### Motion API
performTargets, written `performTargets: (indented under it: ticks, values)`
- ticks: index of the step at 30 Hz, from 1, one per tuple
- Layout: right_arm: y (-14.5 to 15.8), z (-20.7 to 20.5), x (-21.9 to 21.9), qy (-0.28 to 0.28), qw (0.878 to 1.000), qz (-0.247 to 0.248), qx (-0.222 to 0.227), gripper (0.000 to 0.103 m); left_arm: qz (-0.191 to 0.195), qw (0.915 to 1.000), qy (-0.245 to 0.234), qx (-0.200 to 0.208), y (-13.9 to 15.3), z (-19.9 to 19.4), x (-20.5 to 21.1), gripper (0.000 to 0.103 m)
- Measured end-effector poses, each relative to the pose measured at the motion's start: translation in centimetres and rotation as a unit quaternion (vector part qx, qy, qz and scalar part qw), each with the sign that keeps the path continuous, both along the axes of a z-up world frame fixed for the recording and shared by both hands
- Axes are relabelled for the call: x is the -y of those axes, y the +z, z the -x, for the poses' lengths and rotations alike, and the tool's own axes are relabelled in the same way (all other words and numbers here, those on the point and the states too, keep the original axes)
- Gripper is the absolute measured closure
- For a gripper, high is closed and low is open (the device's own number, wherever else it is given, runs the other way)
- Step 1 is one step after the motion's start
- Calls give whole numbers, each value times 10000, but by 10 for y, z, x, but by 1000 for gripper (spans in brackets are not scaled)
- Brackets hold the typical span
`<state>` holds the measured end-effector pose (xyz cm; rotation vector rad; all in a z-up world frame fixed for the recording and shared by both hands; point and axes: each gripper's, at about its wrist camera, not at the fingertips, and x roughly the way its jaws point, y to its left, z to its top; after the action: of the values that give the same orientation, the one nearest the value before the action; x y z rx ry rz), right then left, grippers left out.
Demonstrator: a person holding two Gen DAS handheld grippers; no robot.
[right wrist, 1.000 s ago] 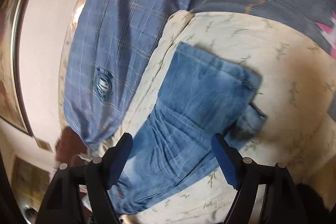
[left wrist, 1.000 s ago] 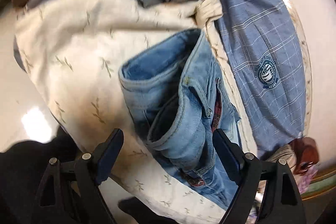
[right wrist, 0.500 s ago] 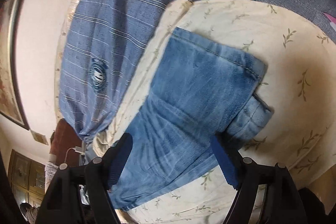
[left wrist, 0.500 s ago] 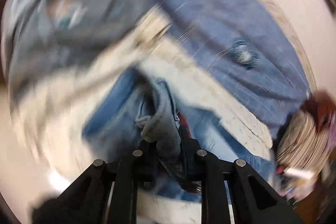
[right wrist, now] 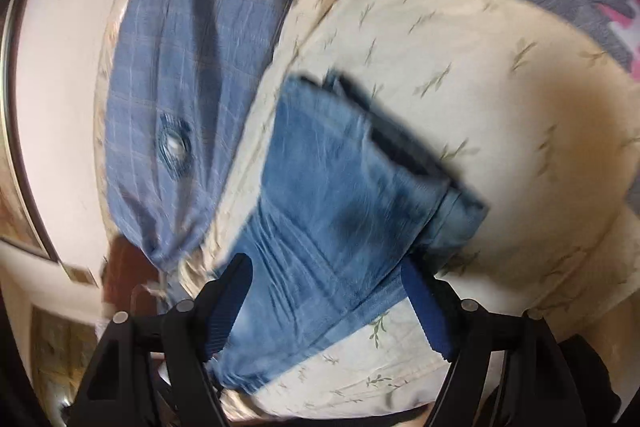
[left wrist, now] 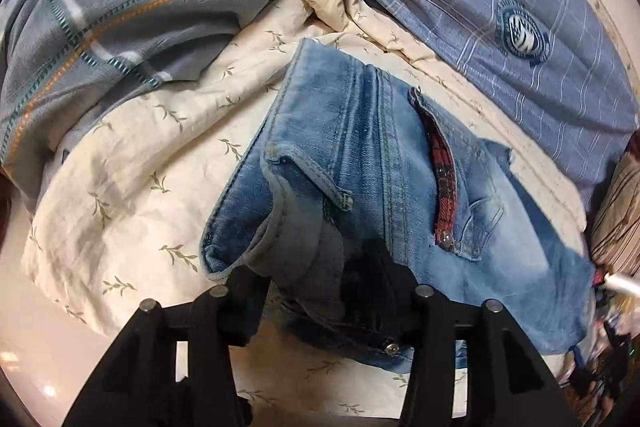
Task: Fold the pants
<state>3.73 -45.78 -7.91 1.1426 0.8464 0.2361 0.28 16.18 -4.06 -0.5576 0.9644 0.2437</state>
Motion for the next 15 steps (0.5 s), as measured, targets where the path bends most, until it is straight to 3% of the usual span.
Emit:
performTargets:
  ticks: [4,9,10,12,13,15]
  values:
    - [-7,-2,16,-192,9993,-220,-223,23,314,9994,105,27,-5,4,-8,51]
    - [-19,-12,19,-279,9982,-356,-406,24,426,9989,178,0,-10,0,-7,51]
    - [-17,-15,18,-268,9984,-224,-438,31,457,9988,190,-7,-10,1,-9,51]
    - [-14,-14,15,-245,9982,134,-536,54,555,9982,217,-34,-11,0,-11,51]
    - [-14,-13,16,-257,9979,220,-561,83,591,9980,225,-40,-11,0,-12,51]
    - [-15,-10,19,-271,9976,258,-583,87,624,9978,215,-53,-12,-1,-13,51]
